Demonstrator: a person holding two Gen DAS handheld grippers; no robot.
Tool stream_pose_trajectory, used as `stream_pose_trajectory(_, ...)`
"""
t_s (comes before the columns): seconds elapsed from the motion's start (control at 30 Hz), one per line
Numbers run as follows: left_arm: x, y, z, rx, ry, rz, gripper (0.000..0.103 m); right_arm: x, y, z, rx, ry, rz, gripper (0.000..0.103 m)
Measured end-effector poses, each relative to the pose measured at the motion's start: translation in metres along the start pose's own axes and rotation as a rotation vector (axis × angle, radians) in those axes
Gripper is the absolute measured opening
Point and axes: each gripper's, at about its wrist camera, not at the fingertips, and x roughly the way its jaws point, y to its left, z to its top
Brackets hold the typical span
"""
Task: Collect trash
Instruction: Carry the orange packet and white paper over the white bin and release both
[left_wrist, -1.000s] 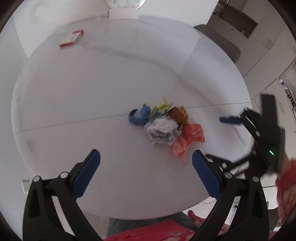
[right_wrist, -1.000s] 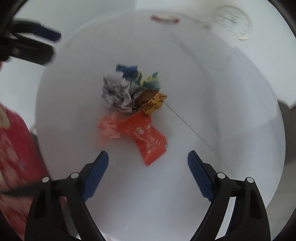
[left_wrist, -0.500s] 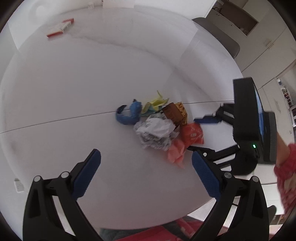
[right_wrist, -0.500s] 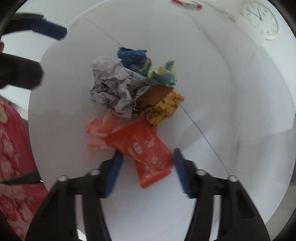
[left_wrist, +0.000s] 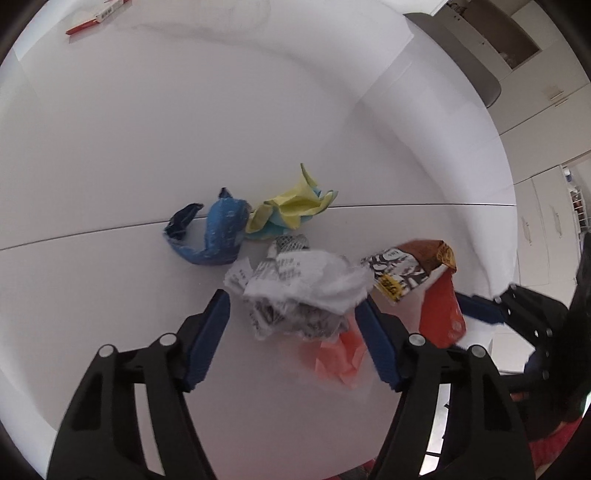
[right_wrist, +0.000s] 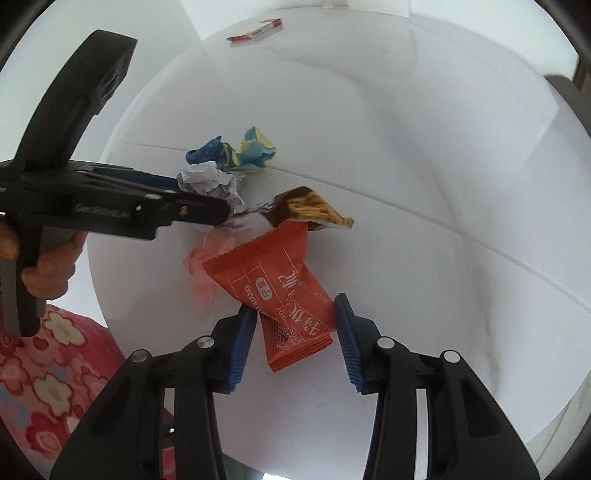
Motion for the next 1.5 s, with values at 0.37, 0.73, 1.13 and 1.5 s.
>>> stream_pose_trajectory(0.37, 0.009, -0.019, 0.000, 0.078, -0.009, 0.047, 0.048, -0.016, -0.030, -0.010, 0.205, -0.046, 0.106, 0.044)
stream_pose_trajectory(0.73, -0.067, -0.066, -0.016, 0.259, -0.137, 0.049, 0.047, -0.087, -0.043, -0.124, 0.515, -0.249, 0.071, 0.044)
stream_pose_trajectory(1.13, -0.070, -0.213, -0.067, 0.632, -0.085, -0.122, 0.048, -0.047, -0.083, -0.274, 0.855, -0.108, -0.206, 0.044)
stream_pose_trajectory(1.5, -0.033, -0.288, -0.135, 0.821, 0.030, -0.127, 0.048, 0.013, -0.110, -0.322, 0.991, 0.005, -0.252, 0.076)
